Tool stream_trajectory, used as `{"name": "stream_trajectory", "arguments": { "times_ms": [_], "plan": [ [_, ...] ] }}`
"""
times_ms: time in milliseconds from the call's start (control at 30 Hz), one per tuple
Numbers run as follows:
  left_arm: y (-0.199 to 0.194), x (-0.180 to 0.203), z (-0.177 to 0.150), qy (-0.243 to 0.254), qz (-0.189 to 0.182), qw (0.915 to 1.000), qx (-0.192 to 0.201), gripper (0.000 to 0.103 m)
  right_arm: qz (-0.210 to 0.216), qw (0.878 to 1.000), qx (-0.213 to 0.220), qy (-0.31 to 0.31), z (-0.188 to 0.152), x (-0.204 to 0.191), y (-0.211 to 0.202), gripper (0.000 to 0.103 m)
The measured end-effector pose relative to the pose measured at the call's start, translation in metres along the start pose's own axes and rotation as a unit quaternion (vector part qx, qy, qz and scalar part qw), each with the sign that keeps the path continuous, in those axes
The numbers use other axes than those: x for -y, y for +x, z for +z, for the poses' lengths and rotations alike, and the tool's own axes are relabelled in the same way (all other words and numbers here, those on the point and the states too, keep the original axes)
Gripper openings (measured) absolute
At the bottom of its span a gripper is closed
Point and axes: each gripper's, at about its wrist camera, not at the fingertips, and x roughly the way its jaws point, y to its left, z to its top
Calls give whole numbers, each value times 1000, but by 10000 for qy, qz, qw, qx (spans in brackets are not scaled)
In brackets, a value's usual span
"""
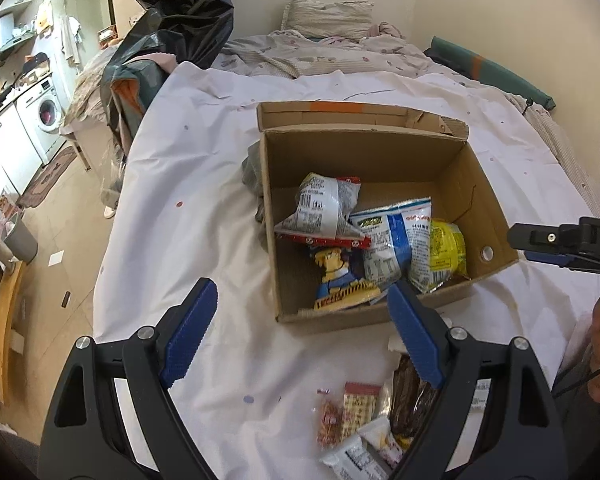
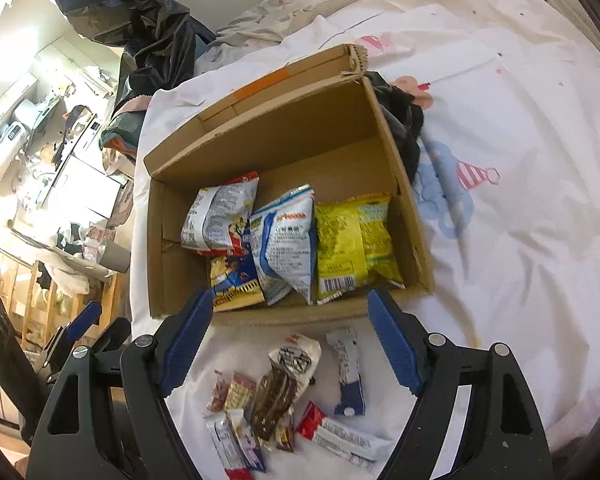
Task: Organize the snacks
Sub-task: 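Move both tools back over the remaining wrapped bars, then grasp a white-and-red bar with the left gripper while the right grasps another bar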
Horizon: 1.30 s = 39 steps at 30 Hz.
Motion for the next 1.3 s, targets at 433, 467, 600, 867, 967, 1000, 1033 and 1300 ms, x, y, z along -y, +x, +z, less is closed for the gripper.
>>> {"name": "stream_trajectory", "arguments": {
  "times_ms": [433, 467, 600, 867, 967, 1000, 1033, 1300],
  "plan": [
    [-24, -27, -34, -474, 104, 9987, -165, 85, 19, 9995, -120, 301, -49, 11, -21, 83],
    [-24, -29, -35, -526, 114, 9984, -184, 85, 19, 9994, -147, 320, -52, 12, -20, 83],
    [-20, -33, -43, -713, 121, 9967, -362, 85, -116, 9983, -336, 463, -65, 14, -12, 84],
    [15, -37, -72, -1314, -157, 9818, -1363, 84, -125, 9935, -617, 948, -72, 29, 7, 84],
    [26, -33, -86, -1460, -285, 9734, -1742, 82, -162, 9933, -624, 960, -73, 29, 8, 84],
    [28, -31, -91, -1526, -363, 9703, -1841, 80, -159, 9932, -636, 958, -73, 29, 9, 84],
    [32, -27, -98, -1593, -475, 9658, -1991, 75, -164, 9933, -645, 948, -72, 28, 9, 84],
    [45, -3, -143, -2053, -721, 9323, -2889, 50, -154, 9930, -674, 957, -72, 29, 10, 84]
  ]
}}
